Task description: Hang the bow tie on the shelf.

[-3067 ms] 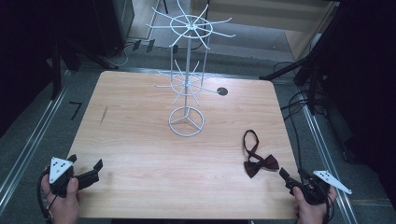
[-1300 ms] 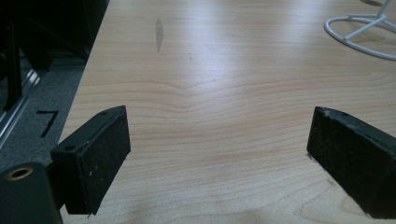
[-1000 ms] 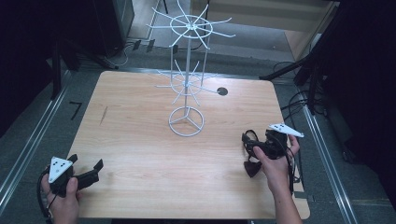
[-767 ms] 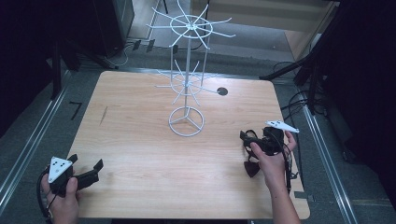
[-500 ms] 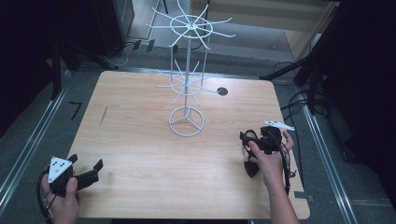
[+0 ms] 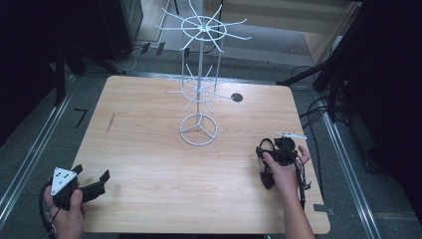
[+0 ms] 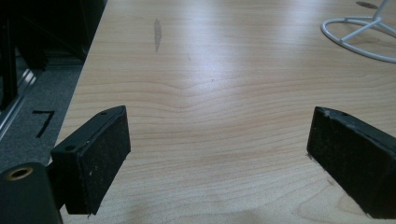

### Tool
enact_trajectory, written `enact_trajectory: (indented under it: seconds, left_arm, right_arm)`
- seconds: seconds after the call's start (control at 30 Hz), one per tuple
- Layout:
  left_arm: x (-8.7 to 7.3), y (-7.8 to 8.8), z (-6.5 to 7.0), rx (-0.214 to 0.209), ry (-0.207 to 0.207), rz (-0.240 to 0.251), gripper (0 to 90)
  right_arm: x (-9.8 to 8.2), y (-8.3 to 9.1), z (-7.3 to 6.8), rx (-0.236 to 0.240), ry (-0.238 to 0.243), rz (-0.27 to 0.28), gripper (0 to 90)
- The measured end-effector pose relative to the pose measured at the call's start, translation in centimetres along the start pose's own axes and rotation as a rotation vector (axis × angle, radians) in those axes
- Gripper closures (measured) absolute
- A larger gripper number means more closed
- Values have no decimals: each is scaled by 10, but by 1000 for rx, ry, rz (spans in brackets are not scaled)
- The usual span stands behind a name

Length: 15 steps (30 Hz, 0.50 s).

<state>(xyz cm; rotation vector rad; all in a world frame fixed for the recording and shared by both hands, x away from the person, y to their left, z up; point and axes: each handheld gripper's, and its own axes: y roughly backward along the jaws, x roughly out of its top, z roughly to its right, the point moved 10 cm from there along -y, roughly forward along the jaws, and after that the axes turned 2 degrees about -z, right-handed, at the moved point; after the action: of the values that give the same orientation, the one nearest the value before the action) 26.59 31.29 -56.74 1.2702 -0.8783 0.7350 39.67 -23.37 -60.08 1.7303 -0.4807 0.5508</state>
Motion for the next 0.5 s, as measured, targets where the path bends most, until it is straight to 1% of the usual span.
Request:
enact_trajectory:
  seconds: [0.03,0.13,0.2,0.27,0.3,0.37,0.4,0.5]
  left_arm:
    - [0,0,0,0,1,0,65]
    - [0,0,0,1,-3,-1,66]
    - [0,0,1,-3,-2,-1,65]
    - [0,0,1,-3,-4,-3,65]
    - [0,0,1,-2,-5,-4,65]
    - [0,0,1,-1,-6,-4,65]
    - [0,0,1,-1,-8,-3,65]
    - [0,0,1,0,-9,-4,66]
  right_arm:
    - [-2,-1,0,6,-6,-9,113]
    - [-7,-3,2,-3,-2,-26,174]
    - [-8,-3,3,-4,-7,-26,210]
    - [-9,-3,5,-20,-13,-22,254]
    - [-9,-2,7,-45,-6,-8,332]
    - [-10,-1,11,-88,17,11,461]
    - [-11,0,12,-97,27,18,503]
    - [-12,3,12,-83,8,21,585]
